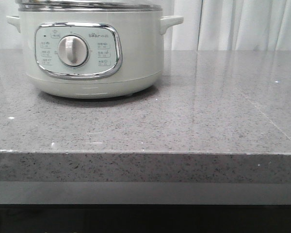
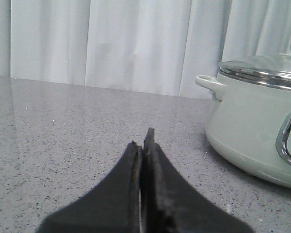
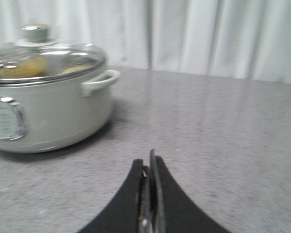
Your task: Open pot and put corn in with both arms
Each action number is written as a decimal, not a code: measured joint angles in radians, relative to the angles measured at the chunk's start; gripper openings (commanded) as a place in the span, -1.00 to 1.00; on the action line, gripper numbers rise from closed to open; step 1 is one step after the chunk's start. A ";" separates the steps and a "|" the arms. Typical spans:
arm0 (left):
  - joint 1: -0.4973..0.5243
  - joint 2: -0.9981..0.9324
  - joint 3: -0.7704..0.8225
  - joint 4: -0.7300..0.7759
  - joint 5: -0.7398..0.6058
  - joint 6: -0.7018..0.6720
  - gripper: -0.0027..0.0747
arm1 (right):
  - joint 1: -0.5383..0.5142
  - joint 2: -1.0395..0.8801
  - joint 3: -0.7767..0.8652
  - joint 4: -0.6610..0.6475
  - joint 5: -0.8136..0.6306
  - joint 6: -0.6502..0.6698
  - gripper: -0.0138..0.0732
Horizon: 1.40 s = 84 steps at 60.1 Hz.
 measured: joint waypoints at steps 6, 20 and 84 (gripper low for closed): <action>0.000 0.000 0.000 0.000 0.000 0.000 -0.98 | -0.053 -0.094 0.109 0.000 -0.065 0.000 -0.84; 0.000 0.000 0.000 0.000 0.000 0.000 -0.98 | -0.123 -0.238 0.290 0.000 -0.134 0.000 -0.84; 0.000 0.000 0.000 0.000 -0.002 0.000 -0.98 | -0.180 -0.254 0.327 -0.124 -0.164 0.138 -0.84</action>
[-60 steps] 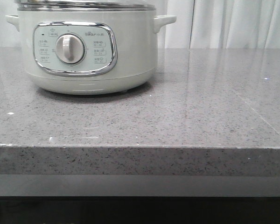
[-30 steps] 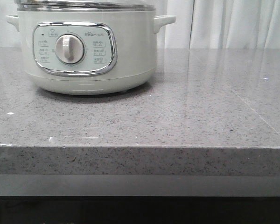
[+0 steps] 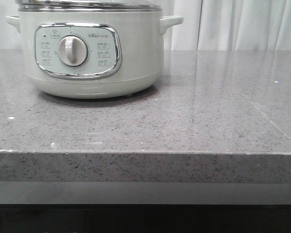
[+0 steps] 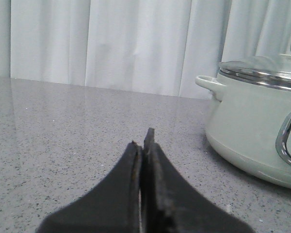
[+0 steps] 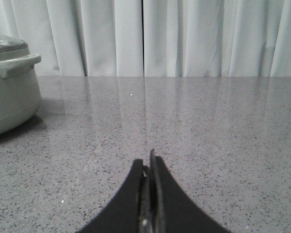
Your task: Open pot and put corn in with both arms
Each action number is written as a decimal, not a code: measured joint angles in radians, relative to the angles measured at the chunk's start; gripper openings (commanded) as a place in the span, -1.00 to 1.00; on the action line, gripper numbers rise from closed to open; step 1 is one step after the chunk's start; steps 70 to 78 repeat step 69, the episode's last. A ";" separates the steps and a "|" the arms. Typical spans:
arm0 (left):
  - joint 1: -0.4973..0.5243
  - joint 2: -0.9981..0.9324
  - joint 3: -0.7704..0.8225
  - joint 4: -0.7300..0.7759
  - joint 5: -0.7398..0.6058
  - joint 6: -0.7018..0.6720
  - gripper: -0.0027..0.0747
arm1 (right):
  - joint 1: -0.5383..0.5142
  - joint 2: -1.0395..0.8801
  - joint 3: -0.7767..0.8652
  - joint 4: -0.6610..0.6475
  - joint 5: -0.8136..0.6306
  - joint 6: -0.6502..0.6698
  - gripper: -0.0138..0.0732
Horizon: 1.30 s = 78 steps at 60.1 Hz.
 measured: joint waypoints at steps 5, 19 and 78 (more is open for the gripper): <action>0.000 0.000 0.000 0.000 0.000 0.000 -0.98 | 0.000 0.000 0.000 -0.004 -0.002 0.001 -0.84; 0.000 0.000 0.000 0.000 0.000 0.000 -0.98 | -0.062 0.000 0.000 -0.006 -0.004 0.004 -0.84; 0.000 0.000 0.000 0.000 0.000 0.000 -0.98 | -0.069 0.000 0.000 -0.006 -0.006 0.004 -0.84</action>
